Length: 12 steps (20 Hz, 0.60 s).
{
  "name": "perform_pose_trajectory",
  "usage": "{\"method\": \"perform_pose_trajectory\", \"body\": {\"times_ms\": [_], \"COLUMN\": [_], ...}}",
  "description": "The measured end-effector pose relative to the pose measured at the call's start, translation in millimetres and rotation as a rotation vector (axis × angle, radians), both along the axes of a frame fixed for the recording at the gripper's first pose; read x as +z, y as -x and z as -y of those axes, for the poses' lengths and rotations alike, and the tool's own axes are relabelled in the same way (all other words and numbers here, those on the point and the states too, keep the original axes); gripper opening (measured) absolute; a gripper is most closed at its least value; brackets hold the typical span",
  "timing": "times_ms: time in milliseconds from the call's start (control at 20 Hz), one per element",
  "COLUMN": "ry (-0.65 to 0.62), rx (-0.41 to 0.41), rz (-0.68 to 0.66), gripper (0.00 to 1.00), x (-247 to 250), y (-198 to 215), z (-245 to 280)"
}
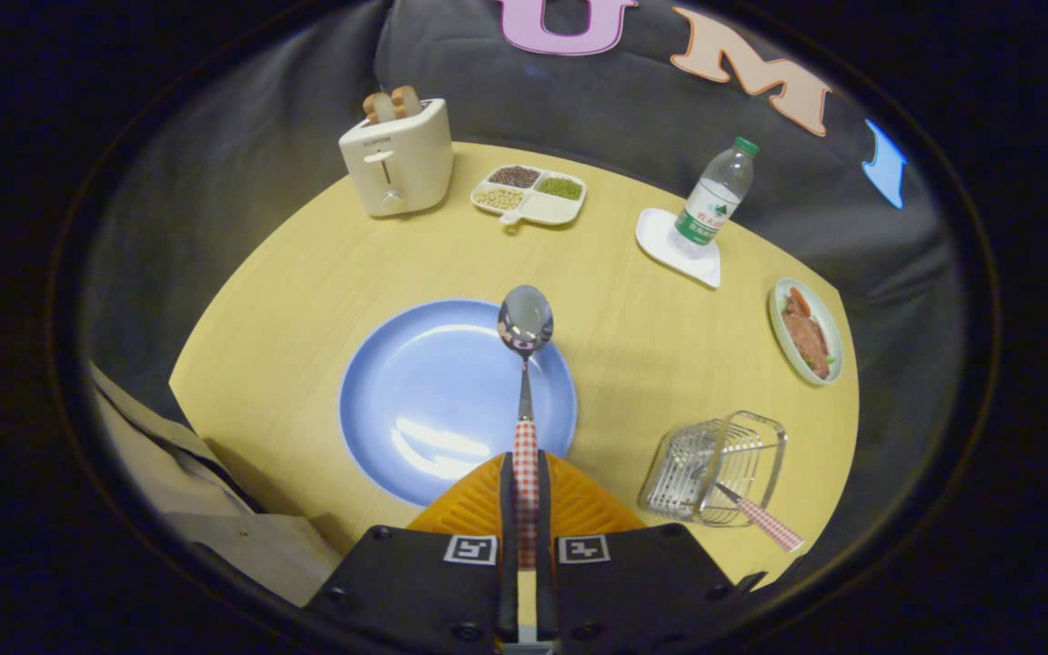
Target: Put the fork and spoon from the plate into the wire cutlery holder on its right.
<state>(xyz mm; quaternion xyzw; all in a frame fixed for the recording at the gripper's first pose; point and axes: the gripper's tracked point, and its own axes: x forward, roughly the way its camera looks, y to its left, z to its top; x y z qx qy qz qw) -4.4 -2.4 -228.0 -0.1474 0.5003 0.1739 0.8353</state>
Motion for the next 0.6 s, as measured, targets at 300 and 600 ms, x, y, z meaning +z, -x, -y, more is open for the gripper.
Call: {"method": "perform_pose_trajectory", "body": {"times_ms": [300,600], "ry": [0.036,0.134], "rx": [-0.014,0.004], "rz": [-0.027,-0.049], "gripper": [0.11,0.11], "x": [19.6,37.6], "y": [-2.9,-4.2], "z": [46.7,102.1]}}
